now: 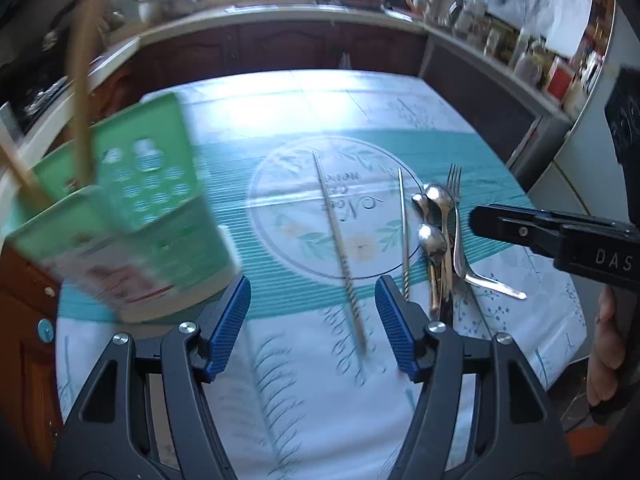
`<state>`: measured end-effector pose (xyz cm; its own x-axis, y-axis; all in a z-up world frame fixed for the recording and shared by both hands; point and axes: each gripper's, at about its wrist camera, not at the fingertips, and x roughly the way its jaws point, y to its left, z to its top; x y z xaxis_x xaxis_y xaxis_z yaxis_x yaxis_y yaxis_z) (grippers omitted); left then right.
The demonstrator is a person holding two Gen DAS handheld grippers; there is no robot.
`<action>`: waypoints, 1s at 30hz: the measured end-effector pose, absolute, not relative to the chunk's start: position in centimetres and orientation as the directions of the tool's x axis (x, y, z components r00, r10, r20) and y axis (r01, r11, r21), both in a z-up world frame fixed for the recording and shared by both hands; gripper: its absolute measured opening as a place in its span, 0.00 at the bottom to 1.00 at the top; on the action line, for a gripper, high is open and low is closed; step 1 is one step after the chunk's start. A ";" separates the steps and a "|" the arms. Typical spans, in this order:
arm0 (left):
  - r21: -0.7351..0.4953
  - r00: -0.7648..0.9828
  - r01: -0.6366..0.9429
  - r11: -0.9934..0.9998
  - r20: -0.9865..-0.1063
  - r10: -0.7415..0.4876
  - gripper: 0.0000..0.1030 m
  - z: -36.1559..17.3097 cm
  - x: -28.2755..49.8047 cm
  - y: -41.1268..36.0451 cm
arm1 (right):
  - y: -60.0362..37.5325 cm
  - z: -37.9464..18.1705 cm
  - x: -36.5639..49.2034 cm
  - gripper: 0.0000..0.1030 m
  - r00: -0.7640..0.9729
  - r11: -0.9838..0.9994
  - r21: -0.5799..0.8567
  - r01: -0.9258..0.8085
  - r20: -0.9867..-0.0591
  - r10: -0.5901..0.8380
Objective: Organize utensils
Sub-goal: 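Move both tools back over the remaining metal chopsticks and spoons, then grasp a metal chopstick with the left tool while the right tool grasps another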
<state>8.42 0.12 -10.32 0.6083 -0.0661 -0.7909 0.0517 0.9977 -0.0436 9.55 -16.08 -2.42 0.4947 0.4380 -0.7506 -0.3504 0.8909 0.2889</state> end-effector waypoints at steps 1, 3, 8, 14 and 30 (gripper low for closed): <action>-0.032 0.600 0.055 0.998 -0.798 -0.058 0.60 -10.5 9.2 0.1 | -16.3 -2.9 10.2 0.27 0.470 0.890 0.299 -0.343 -0.766 0.438; 0.008 0.563 0.055 0.998 -0.826 -0.024 0.60 -11.5 11.5 -1.1 | -16.8 -3.7 11.4 0.27 0.434 0.895 0.315 -0.315 -0.791 0.431; -0.004 0.431 0.033 0.999 -0.902 -0.018 0.58 -14.2 16.4 -1.5 | -16.7 -5.3 14.7 0.27 0.360 0.907 0.336 -0.255 -0.837 0.412; -0.012 0.335 0.023 1.000 -0.942 -0.019 0.57 -16.1 18.9 -1.4 | -16.1 -7.8 18.1 0.27 0.252 0.924 0.342 -0.171 -0.891 0.377; 0.000 0.262 0.046 0.999 -0.965 -0.013 0.14 -16.1 21.0 -2.5 | -15.9 -9.4 20.4 0.27 0.185 0.936 0.333 -0.115 -0.918 0.350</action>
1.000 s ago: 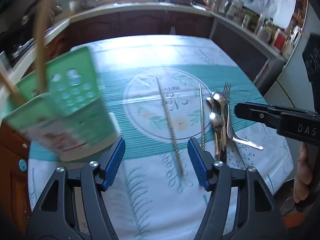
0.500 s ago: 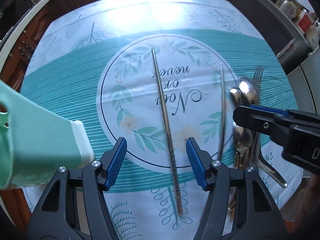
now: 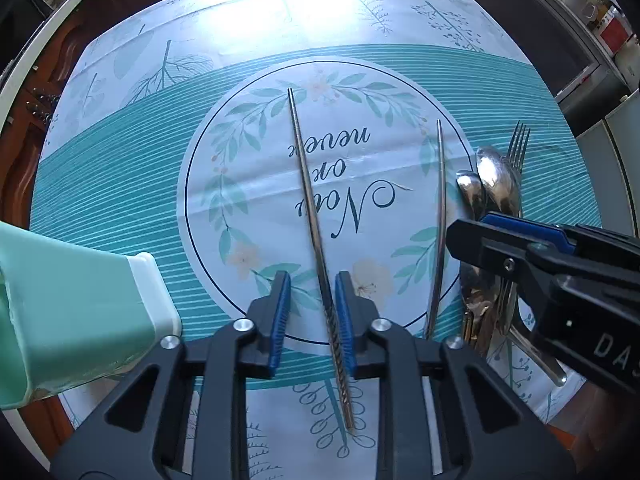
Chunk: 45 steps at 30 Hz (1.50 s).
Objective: Organize utensils
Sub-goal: 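Grasp a metal chopstick with the left tool while the right tool grasps another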
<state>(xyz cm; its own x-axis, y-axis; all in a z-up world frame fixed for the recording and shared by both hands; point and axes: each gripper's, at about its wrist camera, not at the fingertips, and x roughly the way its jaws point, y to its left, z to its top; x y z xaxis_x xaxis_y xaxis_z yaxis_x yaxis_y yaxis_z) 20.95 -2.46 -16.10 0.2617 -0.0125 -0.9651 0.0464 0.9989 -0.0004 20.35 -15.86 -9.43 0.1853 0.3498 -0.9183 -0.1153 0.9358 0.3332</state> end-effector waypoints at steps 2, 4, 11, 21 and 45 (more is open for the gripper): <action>-0.016 0.263 0.031 0.999 -0.964 -0.024 0.04 -16.1 20.9 -2.2 | -15.8 -9.5 20.5 0.27 0.183 0.937 0.330 -0.112 -0.920 0.346; -0.038 0.269 0.019 0.999 -0.962 -0.042 0.04 -16.1 20.5 -1.9 | -15.8 -9.7 20.7 0.27 0.179 0.939 0.327 -0.111 -0.922 0.342; -0.115 0.297 -0.015 0.993 -0.949 -0.105 0.03 -16.1 19.0 -0.6 | -15.5 -10.4 21.5 0.27 0.162 0.953 0.284 -0.104 -0.941 0.298; -0.167 0.365 -0.009 0.986 -0.919 -0.152 0.03 -15.2 15.6 0.8 | -12.4 -10.9 21.8 0.25 0.159 0.976 0.156 -0.152 -0.971 0.180; -0.230 0.459 0.020 0.973 -0.863 -0.213 0.03 -12.9 11.5 3.5 | -10.3 -9.3 20.1 0.05 0.255 0.949 0.224 -0.222 -0.926 0.278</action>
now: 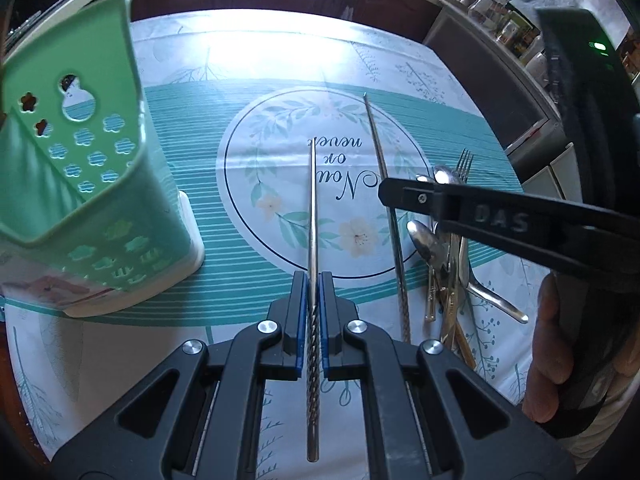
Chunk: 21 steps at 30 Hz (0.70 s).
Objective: Organize utensils
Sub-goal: 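Grasp a metal chopstick with the left tool while the right tool grasps another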
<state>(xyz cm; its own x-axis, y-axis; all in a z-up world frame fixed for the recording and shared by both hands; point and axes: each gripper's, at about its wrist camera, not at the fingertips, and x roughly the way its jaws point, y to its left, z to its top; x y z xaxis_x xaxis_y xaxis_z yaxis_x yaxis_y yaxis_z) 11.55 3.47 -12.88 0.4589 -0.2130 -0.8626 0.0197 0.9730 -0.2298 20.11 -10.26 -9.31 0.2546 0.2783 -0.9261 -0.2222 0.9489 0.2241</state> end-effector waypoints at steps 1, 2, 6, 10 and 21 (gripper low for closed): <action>-0.230 0.470 0.025 0.973 -0.856 -0.214 0.03 -12.7 11.2 3.5 | -10.4 -8.9 19.7 0.04 0.268 0.943 0.242 -0.226 -0.916 0.300; -0.232 0.482 0.027 0.972 -0.849 -0.216 0.03 -12.4 10.8 3.6 | -10.7 -8.5 19.4 0.04 0.286 0.938 0.259 -0.230 -0.904 0.319; -0.240 0.541 0.041 0.970 -0.811 -0.224 0.03 -11.2 9.2 3.9 | -11.8 -7.0 17.5 0.04 0.358 0.913 0.318 -0.255 -0.846 0.394; -0.232 0.543 0.057 0.971 -0.809 -0.225 0.03 -10.8 8.5 3.2 | -12.3 -6.1 16.1 0.04 0.390 0.895 0.371 -0.250 -0.807 0.443; -0.146 0.368 0.067 0.987 -0.916 -0.161 0.04 -14.1 10.9 2.6 | -12.4 -7.8 16.0 0.04 0.339 0.914 0.341 -0.219 -0.852 0.399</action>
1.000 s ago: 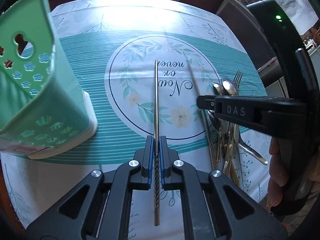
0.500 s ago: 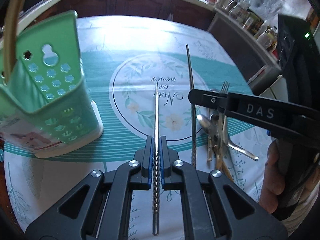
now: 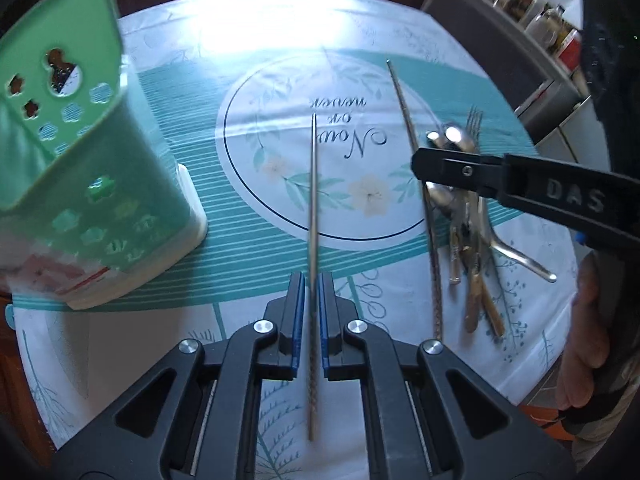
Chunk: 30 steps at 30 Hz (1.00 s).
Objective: Organize utensils
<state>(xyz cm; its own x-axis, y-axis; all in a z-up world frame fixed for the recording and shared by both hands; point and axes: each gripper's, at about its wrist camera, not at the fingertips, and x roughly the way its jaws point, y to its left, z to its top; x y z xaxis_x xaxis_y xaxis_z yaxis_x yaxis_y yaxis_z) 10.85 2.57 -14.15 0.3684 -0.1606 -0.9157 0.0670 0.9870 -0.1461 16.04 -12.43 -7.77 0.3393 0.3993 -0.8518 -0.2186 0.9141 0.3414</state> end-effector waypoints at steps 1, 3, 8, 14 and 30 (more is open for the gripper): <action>-0.142 0.354 0.063 0.988 -0.922 -0.155 0.04 -14.2 11.2 2.6 | -12.4 -8.0 16.2 0.04 0.336 0.914 0.343 -0.218 -0.853 0.400; -0.142 0.320 0.058 0.988 -0.935 -0.153 0.08 -14.4 12.1 2.6 | -12.5 -8.2 16.3 0.04 0.329 0.913 0.345 -0.215 -0.855 0.401; -0.109 0.257 0.061 0.992 -0.959 -0.121 0.29 -14.1 14.5 2.0 | -12.7 -8.5 16.5 0.04 0.311 0.911 0.349 -0.220 -0.860 0.405; -0.046 0.178 0.099 0.994 -0.982 -0.063 0.27 -14.1 16.6 0.5 | -12.7 -8.5 16.6 0.04 0.294 0.904 0.360 -0.230 -0.860 0.417; -0.081 0.507 0.091 0.993 -0.854 -0.116 0.03 -7.0 12.3 2.0 | -14.7 -7.5 16.2 0.04 0.299 0.863 0.458 -0.215 -0.810 0.504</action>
